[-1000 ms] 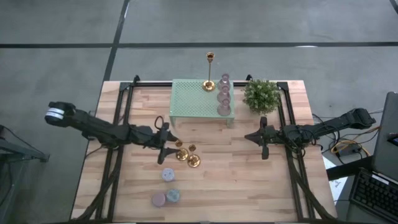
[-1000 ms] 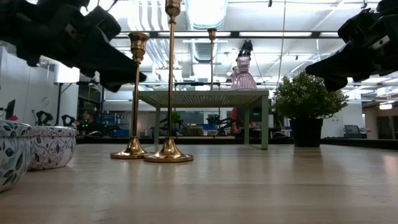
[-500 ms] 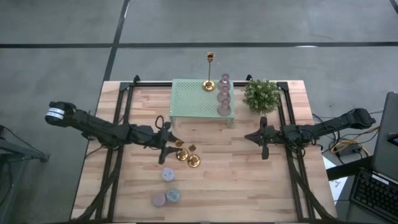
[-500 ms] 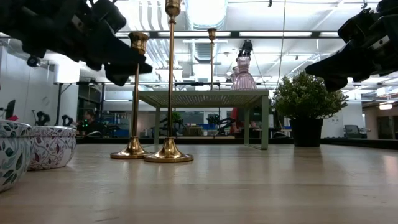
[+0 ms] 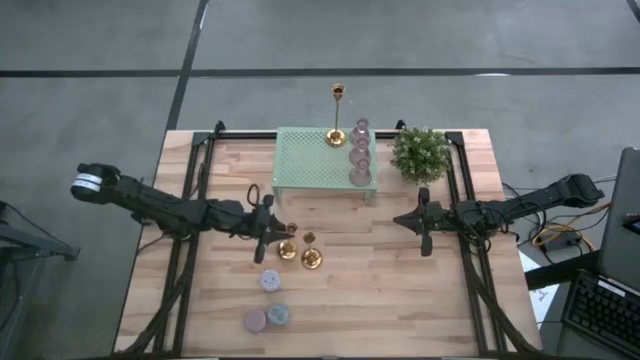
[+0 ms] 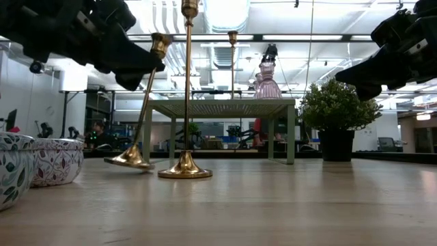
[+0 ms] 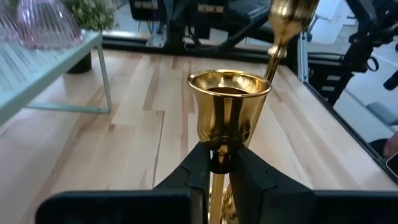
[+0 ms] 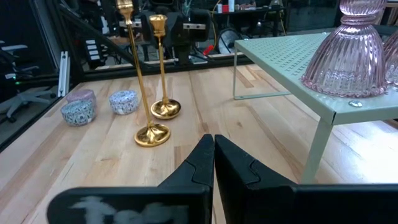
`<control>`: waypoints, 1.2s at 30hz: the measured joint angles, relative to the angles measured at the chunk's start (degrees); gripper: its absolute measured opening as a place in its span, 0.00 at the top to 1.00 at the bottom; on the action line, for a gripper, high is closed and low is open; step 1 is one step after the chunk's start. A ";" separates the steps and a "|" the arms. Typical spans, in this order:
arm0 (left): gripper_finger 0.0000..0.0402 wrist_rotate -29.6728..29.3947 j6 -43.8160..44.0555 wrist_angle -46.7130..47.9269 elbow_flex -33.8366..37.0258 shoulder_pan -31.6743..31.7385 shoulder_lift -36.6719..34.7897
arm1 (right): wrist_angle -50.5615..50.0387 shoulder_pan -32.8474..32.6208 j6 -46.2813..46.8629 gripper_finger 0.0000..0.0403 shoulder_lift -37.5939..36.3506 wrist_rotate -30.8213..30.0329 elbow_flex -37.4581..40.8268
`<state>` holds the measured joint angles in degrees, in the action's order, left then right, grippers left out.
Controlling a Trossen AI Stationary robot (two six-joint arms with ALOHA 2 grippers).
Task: Pick & Place candle stick holders
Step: Put the left gold candle holder on the shelf aligned with the other candle holder on the shelf
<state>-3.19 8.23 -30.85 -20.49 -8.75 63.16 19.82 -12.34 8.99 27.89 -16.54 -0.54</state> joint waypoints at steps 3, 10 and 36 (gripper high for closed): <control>0.90 -0.10 -0.61 -1.79 -0.25 0.00 -0.02 | 0.00 0.00 0.00 0.98 0.01 -0.01 0.00; 0.87 -0.33 -1.03 -3.03 -3.71 0.00 -2.10 | 0.01 0.00 0.00 0.98 0.00 -0.02 0.00; 0.88 -12.03 -7.45 9.04 -28.75 12.82 -1.12 | 0.01 0.02 0.00 0.98 -0.01 -0.02 0.00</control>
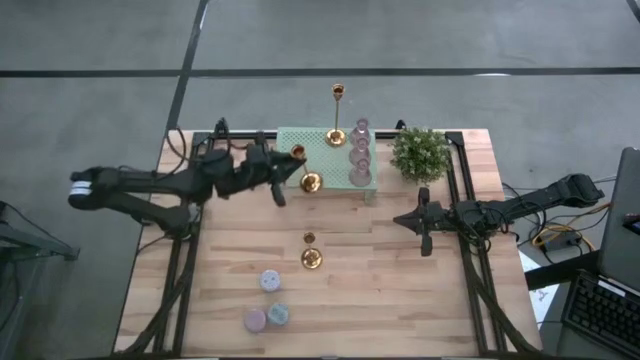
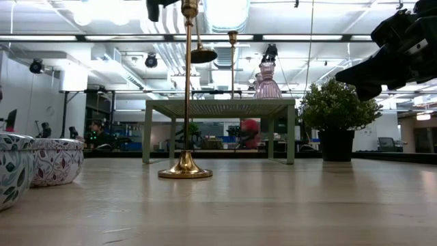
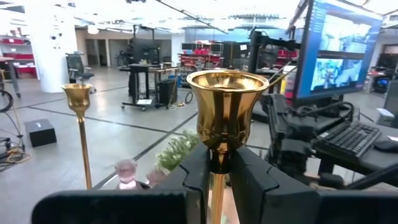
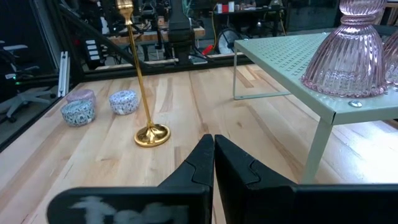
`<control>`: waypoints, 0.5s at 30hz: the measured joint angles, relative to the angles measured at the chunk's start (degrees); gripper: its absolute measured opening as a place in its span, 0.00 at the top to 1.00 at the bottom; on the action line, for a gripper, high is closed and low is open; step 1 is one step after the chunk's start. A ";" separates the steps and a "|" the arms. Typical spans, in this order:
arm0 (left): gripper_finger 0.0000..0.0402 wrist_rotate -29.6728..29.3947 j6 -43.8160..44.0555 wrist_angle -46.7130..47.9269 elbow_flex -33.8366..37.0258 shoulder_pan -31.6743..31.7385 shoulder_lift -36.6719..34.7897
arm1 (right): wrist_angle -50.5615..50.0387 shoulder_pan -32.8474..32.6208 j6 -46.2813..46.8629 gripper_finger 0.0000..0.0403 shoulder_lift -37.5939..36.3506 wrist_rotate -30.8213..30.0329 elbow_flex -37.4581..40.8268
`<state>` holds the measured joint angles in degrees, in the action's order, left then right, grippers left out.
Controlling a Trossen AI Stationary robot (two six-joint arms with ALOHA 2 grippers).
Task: Pick & Place candle stick holders
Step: Put the left gold candle holder on the shelf aligned with the other candle holder on the shelf
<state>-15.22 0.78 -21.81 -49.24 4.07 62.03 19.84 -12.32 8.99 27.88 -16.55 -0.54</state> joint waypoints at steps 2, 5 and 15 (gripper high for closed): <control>0.88 2.25 0.34 1.09 -2.21 2.20 1.72 | -0.01 -0.02 0.00 0.98 0.00 0.00 0.00; 0.88 4.14 0.99 1.58 -5.31 4.94 4.63 | 0.00 -0.02 0.00 0.98 0.01 0.00 0.00; 0.88 8.23 1.74 1.58 -14.54 12.32 15.69 | -0.02 -0.02 0.00 0.98 0.00 0.01 0.00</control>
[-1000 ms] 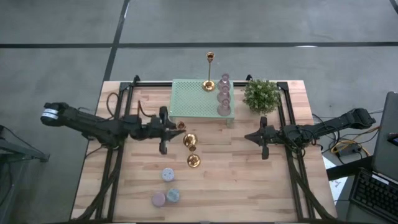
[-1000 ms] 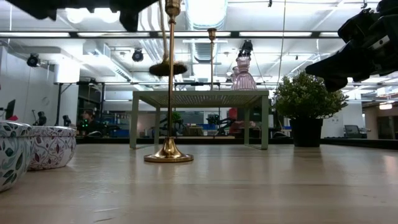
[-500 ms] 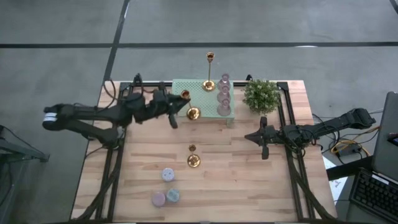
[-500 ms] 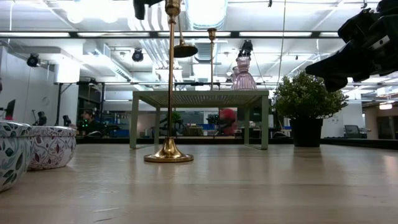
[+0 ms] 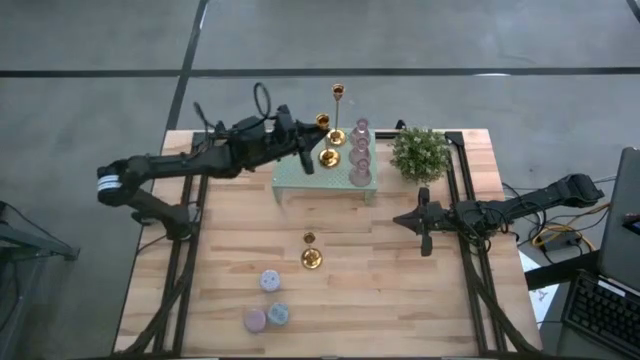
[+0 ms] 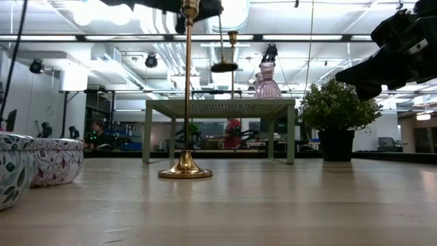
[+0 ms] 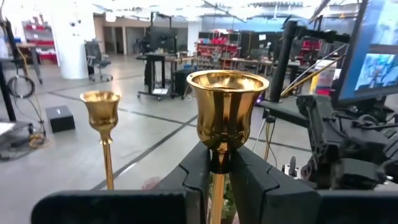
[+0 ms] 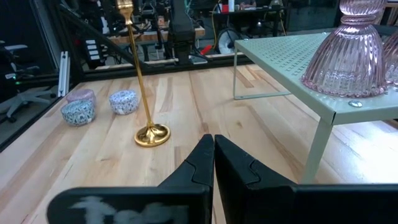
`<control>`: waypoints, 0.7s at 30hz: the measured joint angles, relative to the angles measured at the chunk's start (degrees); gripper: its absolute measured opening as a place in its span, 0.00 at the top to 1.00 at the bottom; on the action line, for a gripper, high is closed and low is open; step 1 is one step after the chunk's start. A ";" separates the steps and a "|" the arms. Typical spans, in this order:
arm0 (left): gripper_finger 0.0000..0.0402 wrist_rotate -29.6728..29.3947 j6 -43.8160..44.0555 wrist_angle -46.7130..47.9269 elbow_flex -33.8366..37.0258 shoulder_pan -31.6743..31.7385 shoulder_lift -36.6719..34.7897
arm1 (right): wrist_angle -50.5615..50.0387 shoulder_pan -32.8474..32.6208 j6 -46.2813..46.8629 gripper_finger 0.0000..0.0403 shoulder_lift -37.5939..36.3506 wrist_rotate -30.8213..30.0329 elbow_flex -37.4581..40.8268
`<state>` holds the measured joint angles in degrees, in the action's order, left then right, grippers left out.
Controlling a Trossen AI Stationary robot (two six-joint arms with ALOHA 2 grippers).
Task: Pick & Place candle stick holders
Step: Put the left gold candle holder on the shelf aligned with the other candle holder on the shelf
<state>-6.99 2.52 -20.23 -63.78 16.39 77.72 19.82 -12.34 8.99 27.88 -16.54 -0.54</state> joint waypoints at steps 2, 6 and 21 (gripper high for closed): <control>0.88 0.27 0.82 -0.03 -1.22 0.97 2.25 | 0.02 0.00 -0.02 0.98 0.02 0.00 0.00; 0.88 0.06 0.96 0.16 -2.84 1.91 6.36 | 0.02 0.00 0.00 0.98 0.01 0.00 0.00; 0.88 -0.56 1.23 -1.72 -3.53 5.23 12.03 | 0.02 0.00 0.00 0.98 0.00 0.00 0.00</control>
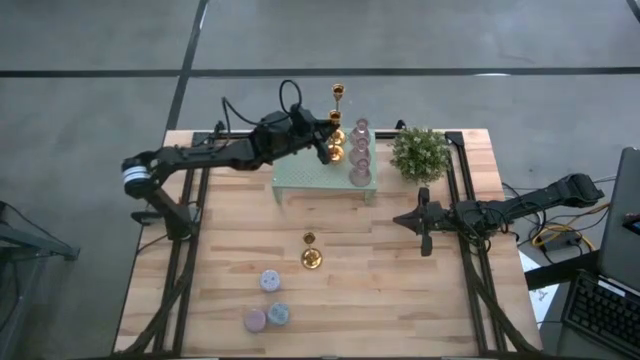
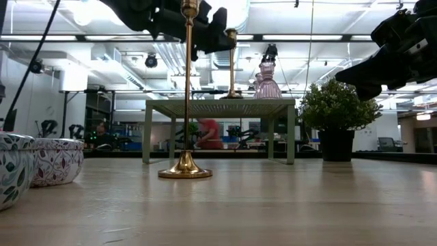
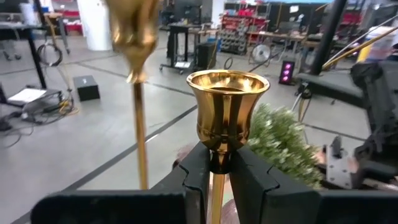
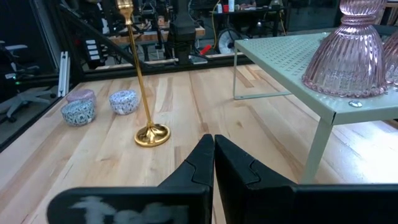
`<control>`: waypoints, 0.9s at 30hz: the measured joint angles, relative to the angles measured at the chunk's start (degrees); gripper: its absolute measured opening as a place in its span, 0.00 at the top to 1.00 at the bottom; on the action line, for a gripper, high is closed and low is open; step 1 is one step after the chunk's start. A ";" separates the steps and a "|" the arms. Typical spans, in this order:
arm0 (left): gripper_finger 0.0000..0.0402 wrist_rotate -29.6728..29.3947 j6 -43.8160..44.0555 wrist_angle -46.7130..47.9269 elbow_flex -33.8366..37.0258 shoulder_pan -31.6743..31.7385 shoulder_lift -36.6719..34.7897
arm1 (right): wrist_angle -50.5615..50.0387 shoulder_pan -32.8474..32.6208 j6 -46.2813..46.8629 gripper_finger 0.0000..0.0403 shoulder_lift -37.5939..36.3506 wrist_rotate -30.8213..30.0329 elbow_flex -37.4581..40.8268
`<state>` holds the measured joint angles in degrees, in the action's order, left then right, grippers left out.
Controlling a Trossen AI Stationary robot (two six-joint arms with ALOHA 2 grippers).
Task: Pick & Place candle stick holders
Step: Put the left gold candle holder on the shelf aligned with the other candle holder on the shelf
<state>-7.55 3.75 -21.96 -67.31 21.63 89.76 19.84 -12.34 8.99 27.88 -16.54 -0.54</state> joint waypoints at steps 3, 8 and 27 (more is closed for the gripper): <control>0.88 -0.10 0.02 0.26 0.00 0.41 0.94 | -0.02 0.00 0.00 0.98 0.00 0.00 0.00; 0.88 0.06 -0.13 -0.48 0.00 0.77 1.78 | 0.00 0.00 0.00 0.98 0.00 0.00 0.00; 0.88 -0.02 0.85 -2.75 -0.04 1.25 3.58 | 0.00 0.00 0.00 0.98 0.00 -0.02 0.00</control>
<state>-7.57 4.60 -24.71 -67.35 22.87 93.34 19.84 -12.34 8.99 27.88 -16.56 -0.54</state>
